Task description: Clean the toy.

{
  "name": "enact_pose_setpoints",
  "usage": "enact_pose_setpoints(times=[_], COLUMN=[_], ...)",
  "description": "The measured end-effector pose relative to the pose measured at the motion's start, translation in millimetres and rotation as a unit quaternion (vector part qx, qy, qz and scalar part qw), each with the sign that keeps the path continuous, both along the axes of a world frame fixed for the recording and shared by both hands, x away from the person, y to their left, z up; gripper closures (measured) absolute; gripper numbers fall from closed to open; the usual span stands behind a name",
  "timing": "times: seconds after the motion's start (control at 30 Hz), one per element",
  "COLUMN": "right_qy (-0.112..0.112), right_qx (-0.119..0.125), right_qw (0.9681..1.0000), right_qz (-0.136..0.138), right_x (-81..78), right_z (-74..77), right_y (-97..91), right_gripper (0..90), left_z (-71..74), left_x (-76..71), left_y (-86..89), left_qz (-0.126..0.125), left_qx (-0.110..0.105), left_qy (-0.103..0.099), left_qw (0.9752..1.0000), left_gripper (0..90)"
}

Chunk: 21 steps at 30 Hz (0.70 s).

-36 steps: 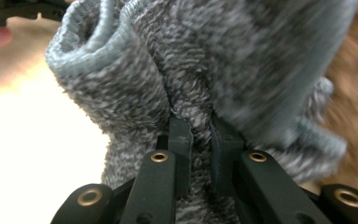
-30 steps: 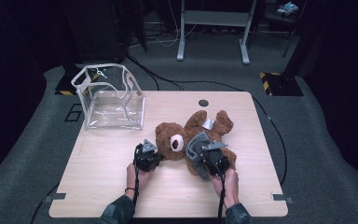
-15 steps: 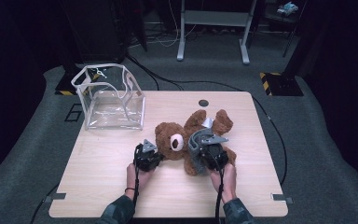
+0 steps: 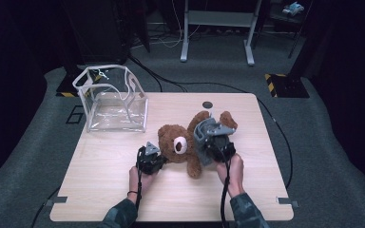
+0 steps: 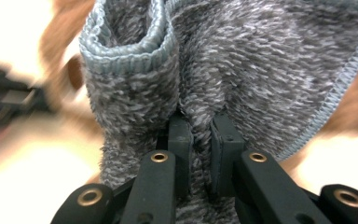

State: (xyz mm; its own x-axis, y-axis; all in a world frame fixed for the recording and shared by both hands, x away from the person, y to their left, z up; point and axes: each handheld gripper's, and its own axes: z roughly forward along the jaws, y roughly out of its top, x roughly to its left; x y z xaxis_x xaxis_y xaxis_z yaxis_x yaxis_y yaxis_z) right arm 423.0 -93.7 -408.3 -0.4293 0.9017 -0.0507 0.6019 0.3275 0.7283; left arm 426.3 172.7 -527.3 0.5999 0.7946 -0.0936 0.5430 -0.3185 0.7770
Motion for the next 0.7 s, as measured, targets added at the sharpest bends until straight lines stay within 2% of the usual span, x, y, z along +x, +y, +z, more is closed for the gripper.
enact_pose_setpoints(times=[0.07, 0.1, 0.23, 0.33, 0.43, 0.47, 0.5, 0.53, 0.57, 0.6, 0.67, 0.7], right_qy=[0.003, 0.012, 0.014, 0.017, -0.014, -0.014, -0.016, -0.004, 0.007, 0.023, 0.032, 0.037], right_qx=[-0.006, -0.008, -0.003, -0.005, 0.001, 0.001, -0.003, -0.021, -0.025, -0.025, -0.017, -0.003], right_qw=[0.9998, 0.9996, 0.9994, 0.9996, 0.9994, 0.9994, 0.9991, 0.9985, 0.9983, 0.998, 0.9977, 0.9976], right_qz=[-0.019, -0.025, -0.032, -0.024, -0.03, -0.03, -0.039, -0.05, -0.051, -0.054, -0.058, -0.059], right_x=[14.5, 19.1, 21.8, 22.6, 26.1, 26.1, 32.7, 41.4, 46.0, 50.6, 54.1, 53.5], right_z=[-3.7, -7.0, -12.9, -3.9, 13.9, 13.9, 18.6, 12.8, 7.0, -2.0, -16.0, -18.7], right_y=[-6.3, -9.2, -13.5, -10.1, -9.6, -9.6, -10.1, -9.4, -9.7, -10.1, -11.5, -12.7], right_gripper=[81.3, 81.4, 81.3, 81.0, 81.0, 81.0, 81.1, 81.2, 81.3, 81.5, 82.2, 82.4], left_z=[-0.2, -0.1, -0.1, -0.2, -0.1, -0.1, 0.0, 0.0, 0.0, 0.0, -0.1, -0.1], left_x=[0.0, 0.0, 0.0, 0.4, 0.1, 0.1, 0.1, 0.1, 0.0, -0.1, -0.4, -0.5], left_y=[-0.4, -0.4, -0.5, -0.5, -0.7, -0.7, -0.7, -0.7, -0.7, -0.8, -1.1, -1.1], left_qz=[0.0, -0.001, -0.002, -0.001, -0.001, -0.001, -0.002, -0.002, -0.002, -0.002, -0.002, -0.002], left_qx=[-0.001, -0.001, 0.0, -0.002, 0.001, 0.001, 0.002, 0.002, 0.002, 0.003, 0.002, 0.002], left_qy=[0.0, 0.0, 0.0, 0.0, 0.0, 0.0, 0.0, 0.0, -0.001, -0.001, -0.002, -0.002], left_qw=[1.0, 1.0, 1.0, 1.0, 1.0, 1.0, 1.0, 1.0, 1.0, 1.0, 1.0, 1.0], left_gripper=[80.2, 80.2, 80.2, 80.2, 80.3, 80.3, 80.3, 80.3, 80.3, 80.2, 79.6, 77.6])
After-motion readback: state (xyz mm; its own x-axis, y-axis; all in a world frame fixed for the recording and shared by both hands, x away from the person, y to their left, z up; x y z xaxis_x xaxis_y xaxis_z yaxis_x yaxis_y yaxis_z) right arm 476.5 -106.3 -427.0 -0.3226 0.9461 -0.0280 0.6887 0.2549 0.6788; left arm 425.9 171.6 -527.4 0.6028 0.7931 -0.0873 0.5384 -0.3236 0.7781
